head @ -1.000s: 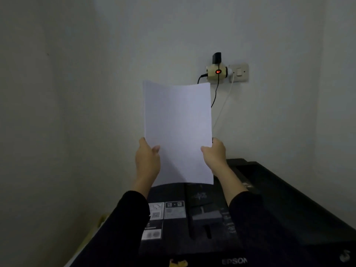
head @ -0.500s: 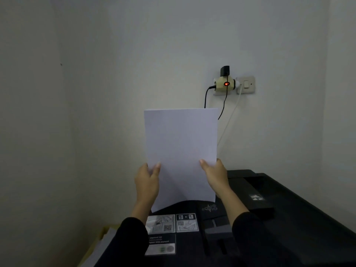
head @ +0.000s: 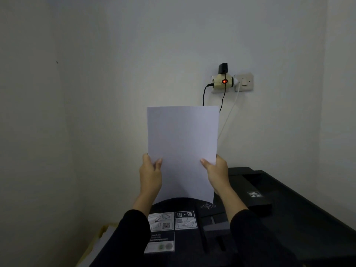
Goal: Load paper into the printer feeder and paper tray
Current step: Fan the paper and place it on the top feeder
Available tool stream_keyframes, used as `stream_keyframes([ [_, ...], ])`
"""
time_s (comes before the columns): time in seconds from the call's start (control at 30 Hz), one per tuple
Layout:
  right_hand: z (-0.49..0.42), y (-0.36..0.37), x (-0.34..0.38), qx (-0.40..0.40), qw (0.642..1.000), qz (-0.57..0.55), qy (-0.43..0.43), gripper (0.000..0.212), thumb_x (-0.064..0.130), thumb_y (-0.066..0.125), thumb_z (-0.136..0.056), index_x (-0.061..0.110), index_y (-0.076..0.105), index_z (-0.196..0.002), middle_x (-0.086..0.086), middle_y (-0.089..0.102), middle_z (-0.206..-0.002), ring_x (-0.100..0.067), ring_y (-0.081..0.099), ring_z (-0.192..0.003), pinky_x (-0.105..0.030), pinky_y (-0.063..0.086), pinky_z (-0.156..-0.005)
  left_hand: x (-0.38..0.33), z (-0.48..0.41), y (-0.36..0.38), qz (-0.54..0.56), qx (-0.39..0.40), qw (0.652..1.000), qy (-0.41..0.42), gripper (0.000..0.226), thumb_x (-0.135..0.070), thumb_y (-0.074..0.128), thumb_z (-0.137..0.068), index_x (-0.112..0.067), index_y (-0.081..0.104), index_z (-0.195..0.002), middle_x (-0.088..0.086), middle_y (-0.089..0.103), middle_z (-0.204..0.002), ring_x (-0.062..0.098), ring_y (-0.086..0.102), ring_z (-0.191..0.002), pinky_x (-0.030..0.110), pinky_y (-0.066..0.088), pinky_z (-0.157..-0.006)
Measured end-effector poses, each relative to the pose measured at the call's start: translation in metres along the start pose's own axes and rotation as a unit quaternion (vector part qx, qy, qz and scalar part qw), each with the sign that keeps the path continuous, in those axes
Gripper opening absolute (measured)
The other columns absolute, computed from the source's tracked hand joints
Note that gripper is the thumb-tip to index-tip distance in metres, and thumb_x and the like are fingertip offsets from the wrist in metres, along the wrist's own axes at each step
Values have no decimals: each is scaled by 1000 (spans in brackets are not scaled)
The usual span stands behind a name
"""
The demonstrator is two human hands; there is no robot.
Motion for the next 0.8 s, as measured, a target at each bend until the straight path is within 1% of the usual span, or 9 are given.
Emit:
stream_keyframes([
  [0.13, 2, 4, 2, -3, 1000, 8, -23, 31, 10, 58, -91, 6, 58, -122, -8, 66, -112, -20, 60, -100, -32, 48, -92, 2, -2, 0, -15, -16, 1000, -2, 14, -10, 50, -95, -10, 38, -90, -5, 51, -82, 19, 49, -79, 23, 35, -68],
  [0.23, 7, 7, -3, 18, 999, 33, -16, 35, 12, 55, -92, 4, 54, -126, -11, 62, -121, -25, 57, -111, -38, 45, -101, 11, 2, 0, -43, -16, 999, -13, 16, -11, 48, -96, -10, 34, -90, -10, 43, -73, 18, 44, -76, 20, 28, -60],
  [0.3, 9, 8, -5, 24, 999, 40, -12, 38, 10, 52, -93, 5, 49, -131, -11, 58, -127, -26, 54, -116, -40, 42, -105, 15, 5, 0, -55, -8, 998, -15, 16, -11, 49, -96, -12, 33, -91, -5, 47, -79, 16, 44, -77, 21, 30, -64],
  [0.37, 9, 6, -7, 26, 999, 38, -2, 39, 8, 51, -93, 6, 49, -131, -11, 57, -128, -25, 54, -116, -39, 42, -104, 20, 9, -1, -54, -4, 998, -24, 17, -11, 50, -95, -12, 34, -92, -1, 49, -88, 15, 46, -79, 22, 32, -67],
  [0.5, 14, 2, -16, 33, 998, 51, 35, 42, 10, 53, -92, 8, 46, -134, -11, 57, -129, -26, 54, -116, -40, 43, -103, 33, 22, -2, -70, 16, 995, -66, 20, -16, 50, -96, -9, 32, -90, -6, 43, -70, 19, 44, -71, 27, 29, -57],
  [0.57, 16, 2, -18, 33, 997, 63, 37, 46, 12, 52, -93, 7, 43, -137, -11, 55, -133, -28, 52, -121, -43, 41, -106, 35, 25, -2, -82, 24, 993, -82, 21, -18, 49, -96, -8, 32, -91, -7, 40, -69, 19, 44, -71, 26, 28, -51],
  [0.63, 16, 4, -18, 22, 996, 74, 35, 46, 13, 53, -93, 4, 42, -138, -14, 51, -136, -31, 49, -125, -46, 38, -109, 31, 25, -2, -86, 21, 991, -97, 20, -17, 49, -96, -8, 33, -90, -5, 40, -68, 19, 44, -72, 27, 31, -55],
  [0.7, 15, 5, -17, -7, 995, 93, 28, 42, 13, 54, -93, -1, 46, -132, -18, 51, -134, -33, 50, -121, -42, 38, -108, 25, 24, 1, -93, 14, 989, -111, 18, -14, 49, -96, -7, 35, -90, -3, 41, -69, 20, 46, -75, 29, 34, -63],
  [0.8, 16, 6, -10, -54, 992, 114, -4, 25, 10, 54, -93, -5, 55, -112, -21, 58, -120, -34, 56, -110, -29, 41, -93, 13, 24, 4, -118, -7, 986, -119, 13, -15, 49, -96, -6, 39, -93, -1, 43, -70, 24, 46, -74, 31, 33, -60],
])
Point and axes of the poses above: each hand's wrist, its own z-axis away from the middle knuckle, its own y-axis out of the palm, x = y × z, the point moved 2 cm from there along -z, towards the middle knuckle
